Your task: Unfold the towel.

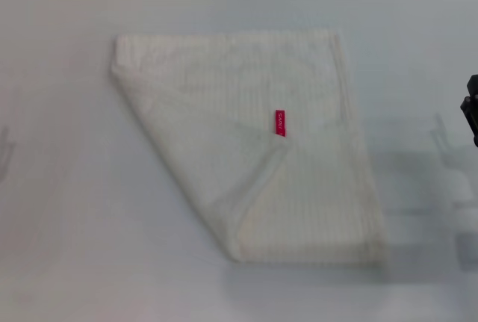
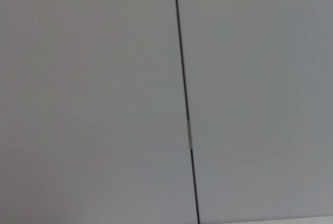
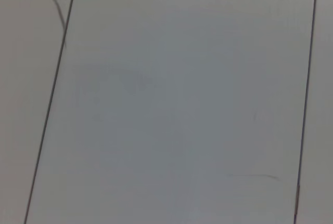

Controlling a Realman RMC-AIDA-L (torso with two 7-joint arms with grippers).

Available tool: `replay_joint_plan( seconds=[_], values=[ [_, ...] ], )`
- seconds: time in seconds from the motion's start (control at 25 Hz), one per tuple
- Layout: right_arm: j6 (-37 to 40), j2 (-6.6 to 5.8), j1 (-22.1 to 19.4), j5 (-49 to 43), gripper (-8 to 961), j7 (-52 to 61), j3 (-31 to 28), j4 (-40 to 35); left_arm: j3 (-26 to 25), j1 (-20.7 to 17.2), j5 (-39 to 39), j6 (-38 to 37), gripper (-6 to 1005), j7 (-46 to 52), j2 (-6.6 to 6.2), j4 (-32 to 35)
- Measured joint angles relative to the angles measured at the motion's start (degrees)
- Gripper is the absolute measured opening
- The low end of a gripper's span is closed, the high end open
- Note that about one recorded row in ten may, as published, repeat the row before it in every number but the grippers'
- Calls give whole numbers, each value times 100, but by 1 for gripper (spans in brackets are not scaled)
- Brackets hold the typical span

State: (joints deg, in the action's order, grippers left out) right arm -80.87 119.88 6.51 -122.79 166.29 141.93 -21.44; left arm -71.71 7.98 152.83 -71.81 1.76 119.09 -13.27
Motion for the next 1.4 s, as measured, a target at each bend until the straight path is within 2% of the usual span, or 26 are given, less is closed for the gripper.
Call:
replay_joint_plan(
  seconds=[0.4, 0.6, 0.68, 0.72, 0.76, 0.84, 0.88, 0.92, 0.96, 1.04, 1.08, 1.12, 1.16, 1.2, 1.28, 1.32, 1.36, 1.4],
  values=[
    [-20, 0, 19, 27, 770, 20, 102, -16, 114, 7, -16, -23, 833, 49, -1, -22],
    [116, -9, 9, 35, 732, 42, 109, -381, 580, 21, 41, 47, 832, 86, -45, -246],
    [233, -53, -20, -7, 707, 33, 123, -686, 705, 67, 43, 175, 832, 89, -77, -392],
    [518, -149, -72, -61, 695, -5, 127, -1187, 779, 90, 113, 373, 832, 94, -129, -644],
    [518, -149, -72, -61, 682, -5, 127, -1187, 779, 90, 113, 373, 832, 94, -129, -644],
    [999, -290, -136, -77, 657, -139, 109, -1809, 842, 36, 362, 849, 831, 109, -279, -1260],
    [1381, -390, -172, -78, 645, -295, 61, -2227, 840, -26, 520, 1150, 831, 118, -371, -1614],
    [2228, -521, -249, -79, 632, -691, -134, -2978, 820, -187, 847, 1771, 831, 132, -543, -2398],
    [2228, -521, -249, -79, 620, -691, -134, -2978, 820, -187, 847, 1771, 831, 132, -543, -2398],
    [3356, -559, -397, -83, 565, -1306, -605, -3776, 771, -392, 1191, 2711, 831, 117, -745, -3466],
    [4126, -526, -513, -84, 523, -1692, -956, -4247, 768, -431, 1225, 2904, 831, 103, -792, -3691],
    [5632, -372, -747, -84, 482, -2425, -1694, -5062, 762, -494, 1272, 3207, 831, 80, -868, -4070],
    [5632, -372, -747, -84, 440, -2425, -1694, -5062, 770, -562, 1278, 3605, 830, 56, -965, -4491],
    [6426, -249, -851, -78, 398, -2703, -2129, -5412, 791, -595, 1279, 3913, 830, 53, -1062, -4836],
    [7770, -85, -959, -32, 311, -3032, -2851, -5952, 853, -627, 1278, 4568, 830, 81, -1242, -5406],
    [8941, -50, -916, 121, 266, -3008, -3532, -6331, 903, -628, 1279, 4989, 830, 117, -1354, -5745],
    [8941, -50, -916, 121, 221, -3008, -3532, -6331, 931, -624, 1277, 5266, 830, 137, -1414, -5937],
    [9457, -61, -810, 191, 176, -2884, -3892, -6423, 978, -603, 1277, 5641, 830, 162, -1489, -6219]
  ],
)
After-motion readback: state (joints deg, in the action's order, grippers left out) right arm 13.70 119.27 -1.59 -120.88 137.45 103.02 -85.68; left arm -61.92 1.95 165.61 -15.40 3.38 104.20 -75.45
